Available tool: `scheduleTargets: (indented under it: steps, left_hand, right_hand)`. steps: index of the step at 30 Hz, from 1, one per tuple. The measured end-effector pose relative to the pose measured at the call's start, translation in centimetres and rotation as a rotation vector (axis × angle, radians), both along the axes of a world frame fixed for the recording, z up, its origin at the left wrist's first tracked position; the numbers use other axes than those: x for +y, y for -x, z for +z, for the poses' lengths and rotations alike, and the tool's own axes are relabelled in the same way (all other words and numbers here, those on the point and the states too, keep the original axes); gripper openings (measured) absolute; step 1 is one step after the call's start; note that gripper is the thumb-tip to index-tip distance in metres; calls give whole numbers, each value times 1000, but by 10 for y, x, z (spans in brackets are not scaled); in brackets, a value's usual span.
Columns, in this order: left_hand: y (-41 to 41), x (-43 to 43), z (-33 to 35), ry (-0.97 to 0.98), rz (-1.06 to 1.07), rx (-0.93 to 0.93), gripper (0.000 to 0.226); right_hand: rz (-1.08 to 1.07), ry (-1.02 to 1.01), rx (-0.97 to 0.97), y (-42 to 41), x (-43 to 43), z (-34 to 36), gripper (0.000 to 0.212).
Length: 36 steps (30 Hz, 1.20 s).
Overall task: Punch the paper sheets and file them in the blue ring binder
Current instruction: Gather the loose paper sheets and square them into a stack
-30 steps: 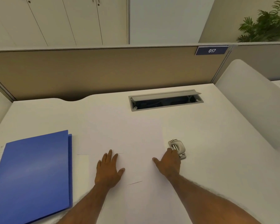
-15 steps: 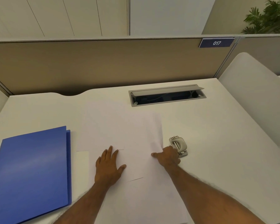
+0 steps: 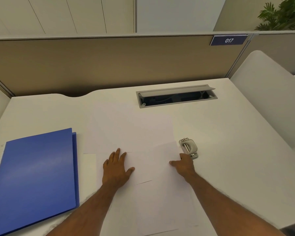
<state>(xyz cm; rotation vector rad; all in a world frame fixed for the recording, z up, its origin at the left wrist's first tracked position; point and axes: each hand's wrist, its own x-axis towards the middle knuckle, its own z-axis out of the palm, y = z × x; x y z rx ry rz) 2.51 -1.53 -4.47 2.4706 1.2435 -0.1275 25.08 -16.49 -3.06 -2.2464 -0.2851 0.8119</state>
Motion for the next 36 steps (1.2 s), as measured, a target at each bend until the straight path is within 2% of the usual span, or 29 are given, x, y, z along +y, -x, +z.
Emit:
scheduleTargets:
  steps: [2,7,15,20,23,25,27,29,30,31,34,36]
  left_hand:
    - [1,1,0,-3,-6,3,76]
    - [7,1,-1,-13,-10,-13,77]
    - [12,0,1,-32,-20,-85,78]
    - [14,1,0,-112,-68,-97,71]
    - [14,-1,-1,-101,-62,-104,66]
    - [12,1,-4,-108,-31,-170,55]
    - [6,3,3,0,119,-417,39]
    - [-7,3,26,422,364,-742,42]
    - [-14,7,37,617,468,-845,47]
    - [-20,9,44,734,540,-895,48]
    - [-29,23,51,784,615,-972,38]
    - [-31,30,52,784,625,-994,43]
  right_hand:
    - [34,-57,-37,-1,-12,3,13]
    - [-31,-188,-181,-12,-31,23,11]
    - [-49,-339,-370,-59,-24,94,7]
    - [-30,-402,-317,-80,8,133,26]
    - [20,-382,-272,-72,33,131,29]
    - [60,-365,-249,-63,47,122,29]
    - [91,-360,-222,-53,57,111,29]
    - [117,-367,-189,-44,65,101,29]
    - [123,-373,-172,-40,71,96,30]
    - [117,-372,-152,-36,72,93,31]
    - [27,-396,-39,-36,74,77,35]
    - [-22,-406,49,-39,72,66,35]
